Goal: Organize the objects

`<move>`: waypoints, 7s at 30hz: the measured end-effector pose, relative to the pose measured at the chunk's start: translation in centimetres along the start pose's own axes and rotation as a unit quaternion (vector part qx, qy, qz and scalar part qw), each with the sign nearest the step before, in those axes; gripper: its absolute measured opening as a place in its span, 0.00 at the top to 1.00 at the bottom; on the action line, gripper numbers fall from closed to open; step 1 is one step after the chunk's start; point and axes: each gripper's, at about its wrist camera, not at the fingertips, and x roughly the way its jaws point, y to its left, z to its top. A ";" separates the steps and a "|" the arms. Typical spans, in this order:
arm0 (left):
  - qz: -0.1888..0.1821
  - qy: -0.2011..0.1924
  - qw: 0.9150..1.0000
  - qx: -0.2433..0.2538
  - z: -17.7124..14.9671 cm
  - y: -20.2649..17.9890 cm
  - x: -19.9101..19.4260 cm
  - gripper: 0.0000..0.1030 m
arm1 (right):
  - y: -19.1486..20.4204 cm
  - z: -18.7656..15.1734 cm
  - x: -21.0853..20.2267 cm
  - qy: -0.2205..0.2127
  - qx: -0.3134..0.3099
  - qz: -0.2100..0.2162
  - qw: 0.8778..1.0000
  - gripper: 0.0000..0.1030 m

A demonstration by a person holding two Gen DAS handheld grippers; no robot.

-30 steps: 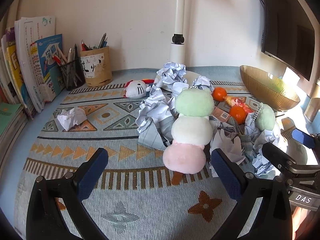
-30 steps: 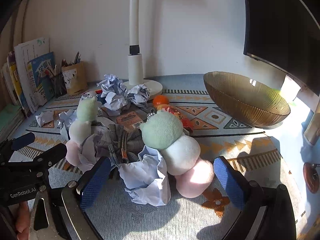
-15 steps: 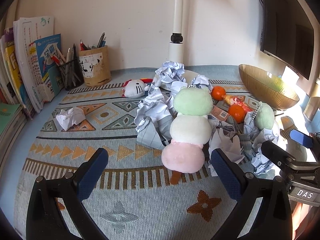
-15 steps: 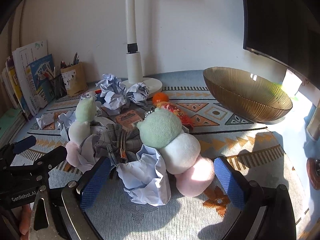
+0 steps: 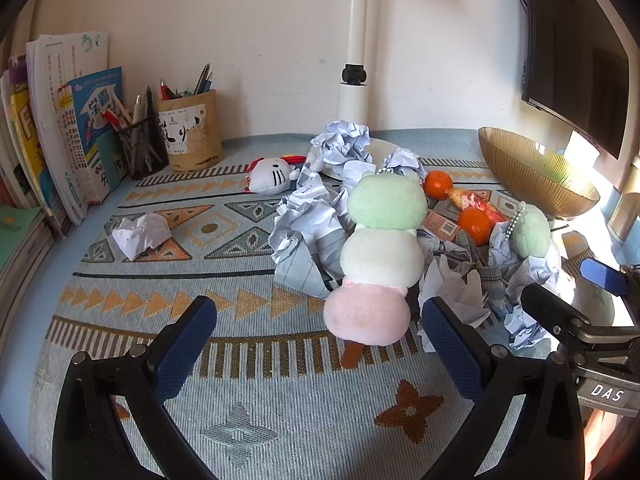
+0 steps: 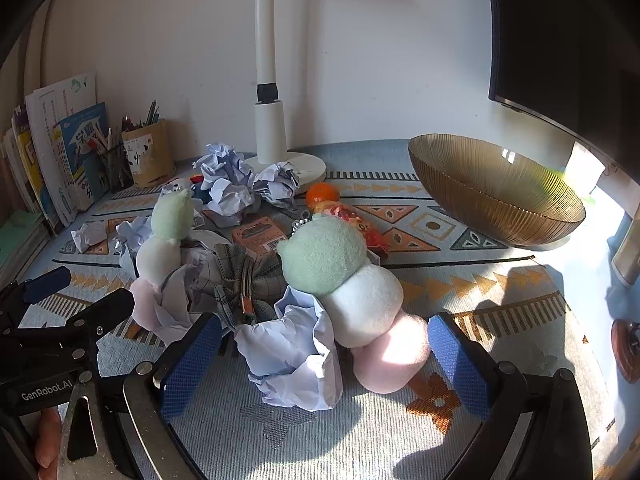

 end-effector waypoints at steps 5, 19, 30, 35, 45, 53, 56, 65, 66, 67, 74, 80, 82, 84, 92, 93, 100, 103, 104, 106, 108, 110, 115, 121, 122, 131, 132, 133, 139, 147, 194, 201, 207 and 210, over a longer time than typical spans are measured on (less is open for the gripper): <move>0.000 0.000 1.000 0.000 0.0 0.0 0.0 0.01 | 0.1 0.0 0.0 0.000 -0.002 -0.001 1.000 0.00; -0.001 0.000 1.000 0.001 0.0 0.0 0.0 0.01 | 0.1 0.0 0.0 0.000 -0.002 -0.001 1.000 0.00; -0.003 -0.002 1.000 0.001 -0.2 0.1 -0.1 0.01 | -1.6 0.0 -0.8 -0.023 0.045 0.003 0.999 0.00; -0.055 -0.008 0.998 0.001 -0.1 0.4 -0.6 0.01 | -3.9 0.2 -1.3 -0.029 0.092 0.035 0.995 0.00; -0.130 0.022 0.991 -0.018 1.6 0.7 -0.1 0.01 | -6.1 0.8 -0.5 0.008 0.097 0.106 0.990 0.16; -0.167 0.092 0.981 -0.029 5.0 -0.6 4.5 0.13 | -6.8 2.5 3.5 0.079 0.045 0.134 0.987 0.20; -0.161 0.113 0.980 -0.021 5.2 -1.6 6.2 0.27 | -7.3 2.6 4.6 0.089 0.056 0.154 0.982 0.37; -0.171 0.041 0.983 -0.049 6.6 0.2 2.4 0.55 | -9.0 4.3 -1.6 -0.017 0.046 0.121 0.991 0.64; -0.183 0.029 0.981 -0.059 6.8 0.9 1.2 0.55 | -9.3 4.4 -2.8 -0.030 0.051 0.116 0.991 0.64; -0.193 0.018 0.979 -0.066 7.0 1.4 0.1 0.55 | -9.6 4.6 -4.0 -0.038 0.054 0.114 0.991 0.64; -0.163 0.049 0.985 -0.037 3.9 2.3 -5.0 0.55 | -9.8 2.1 -6.6 0.038 0.081 0.085 0.992 0.64; -0.120 0.110 0.986 -0.035 -1.8 2.7 -2.6 0.55 | -13.2 -1.5 0.4 0.142 0.210 0.134 0.958 0.63; -0.118 0.098 0.988 -0.030 -1.8 2.7 -3.2 0.55 | -13.6 -1.8 0.3 0.150 0.208 0.120 0.959 0.61; -0.127 0.094 0.987 -0.028 -1.6 2.6 -3.8 0.55 | -13.6 -2.1 -0.8 0.138 0.192 0.121 0.964 0.43; -0.141 0.099 0.985 -0.019 -1.4 0.4 -3.8 0.55 | -10.4 -4.3 -2.8 0.118 0.057 0.051 0.990 0.17; -0.141 0.098 0.985 -0.015 -1.3 0.0 -3.9 0.55 | -10.4 -4.5 -2.4 0.122 0.050 0.056 0.990 0.34; -0.145 0.081 0.986 0.026 2.9 -4.1 -4.7 0.55 | -10.8 -2.4 -3.6 0.092 0.029 0.055 0.994 0.54; -0.162 0.061 0.984 0.044 7.0 -7.0 -4.5 0.55 | -12.7 1.9 -6.4 0.035 0.042 0.050 0.997 0.54; -0.168 0.055 0.983 0.047 8.7 -8.1 -4.2 0.55 | -13.7 3.4 -7.1 0.017 0.052 0.047 0.997 0.54; -0.177 0.036 0.982 0.052 12.0 -10.9 -3.5 0.55 | -16.2 6.5 -7.8 -0.013 0.085 0.031 0.996 0.54; -0.192 0.024 0.979 0.057 15.0 -14.0 -2.2 0.55 | -18.7 9.2 -7.3 -0.030 0.129 0.010 0.991 0.54; -0.209 0.034 0.976 0.052 17.4 -17.2 0.3 0.55 | -21.4 10.9 -5.7 -0.033 0.176 -0.008 0.984 0.53; -0.242 0.079 0.966 0.039 19.9 -23.2 7.5 0.55 | -26.1 12.4 0.1 0.008 0.244 -0.010 0.970 0.54; -0.266 0.102 0.958 0.038 19.8 -26.9 12.8 0.48 | -28.0 12.3 3.6 0.021 0.240 -0.015 0.970 0.48; -0.271 0.096 0.957 0.037 19.9 -27.2 13.0 0.37 | -28.2 12.4 3.8 0.022 0.237 -0.019 0.971 0.45; -0.275 0.053 0.960 0.010 20.7 -22.2 10.3 0.09 | -26.0 14.1 4.0 -0.039 0.156 -0.044 0.986 0.29; -0.269 0.048 0.962 0.006 20.6 -21.0 9.5 0.08 | -25.4 14.3 4.4 -0.045 0.140 -0.053 0.988 0.28; -0.264 0.043 0.963 0.003 20.5 -19.7 8.6 0.08 | -24.6 14.5 4.9 -0.050 0.121 -0.070 0.989 0.28; -0.206 0.011 0.979 0.001 18.0 -10.8 2.2 0.08 | -21.3 15.2 8.6 -0.071 0.015 -0.188 0.979 0.28; -0.106 -0.026 0.993 -0.043 13.1 -0.8 -3.8 0.05 | -19.9 15.1 10.8 -0.035 -0.034 -0.229 0.972 0.28; 0.004 0.076 0.984 -0.161 3.2 18.1 0.2 0.05 | 11.1 5.8 2.1 0.087 -0.030 0.224 0.970 0.05; 0.016 0.109 0.983 -0.149 5.3 19.1 6.4 0.05 | 14.1 5.4 8.3 0.131 -0.026 0.144 0.981 0.07; 0.009 0.094 0.983 -0.159 5.2 19.8 8.6 0.21 | 14.5 5.8 11.3 0.126 -0.031 0.127 0.983 0.07; 0.001 0.099 0.982 -0.158 5.1 19.9 8.9 0.46 | 14.5 5.7 11.5 0.112 -0.034 0.118 0.986 0.24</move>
